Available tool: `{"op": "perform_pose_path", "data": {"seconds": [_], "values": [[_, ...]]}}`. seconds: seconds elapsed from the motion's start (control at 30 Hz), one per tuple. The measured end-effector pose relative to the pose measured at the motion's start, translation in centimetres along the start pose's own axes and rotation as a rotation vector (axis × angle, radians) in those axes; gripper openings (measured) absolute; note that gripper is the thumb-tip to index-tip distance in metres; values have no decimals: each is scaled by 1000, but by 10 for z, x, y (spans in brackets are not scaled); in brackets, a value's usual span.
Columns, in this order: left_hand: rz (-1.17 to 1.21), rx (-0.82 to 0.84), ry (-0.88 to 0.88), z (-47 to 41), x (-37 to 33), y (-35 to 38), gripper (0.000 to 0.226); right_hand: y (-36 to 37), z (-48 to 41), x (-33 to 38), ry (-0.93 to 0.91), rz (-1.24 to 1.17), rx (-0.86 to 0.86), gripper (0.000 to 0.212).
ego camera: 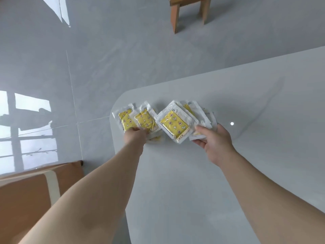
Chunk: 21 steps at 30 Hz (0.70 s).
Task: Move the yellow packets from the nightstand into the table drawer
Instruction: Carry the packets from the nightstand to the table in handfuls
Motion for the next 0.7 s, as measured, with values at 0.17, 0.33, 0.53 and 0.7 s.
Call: {"op": "perform_pose_path", "data": {"seconds": [0.17,0.33,0.53,0.7], "values": [[-439,71,227,12,-16,-9,45,19,-21,9,5,76,-10,29],[-422,136,158,38,4,-34,37,30,-34,3,38,172,-54,26],[-336,211,135,67,31,-43,23,15,-45,-26,99,364,-309,35],[-327,243,172,82,33,-47,21,7,-32,-31,166,669,-432,74]]}}
Point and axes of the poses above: each hand's wrist, its own z-axis away from the middle knuckle, its own y-axis out of the palm, x = y × z, the point moved 7 cm from there along -z, towards the middle knuckle, and after that the axes turned 8 degrees about y, right-handed, at the moved point
